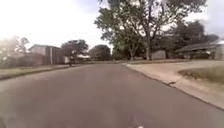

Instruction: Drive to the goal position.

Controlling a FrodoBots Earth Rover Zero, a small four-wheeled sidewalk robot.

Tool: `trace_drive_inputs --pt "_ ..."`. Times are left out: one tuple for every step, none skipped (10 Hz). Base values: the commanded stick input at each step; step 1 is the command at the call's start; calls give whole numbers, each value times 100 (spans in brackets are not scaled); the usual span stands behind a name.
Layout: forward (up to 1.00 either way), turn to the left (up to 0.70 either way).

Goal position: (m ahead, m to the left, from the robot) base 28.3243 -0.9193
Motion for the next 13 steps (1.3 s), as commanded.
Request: trace_drive_inputs --pt "100 0" --pt "100 0" --pt "100 0" --pt "100 0" --pt "100 0" --pt "100 0" --pt "100 0" --pt "100 0" --pt "100 0" --pt "100 0" --pt "100 0" --pt "100 0" --pt "100 0"
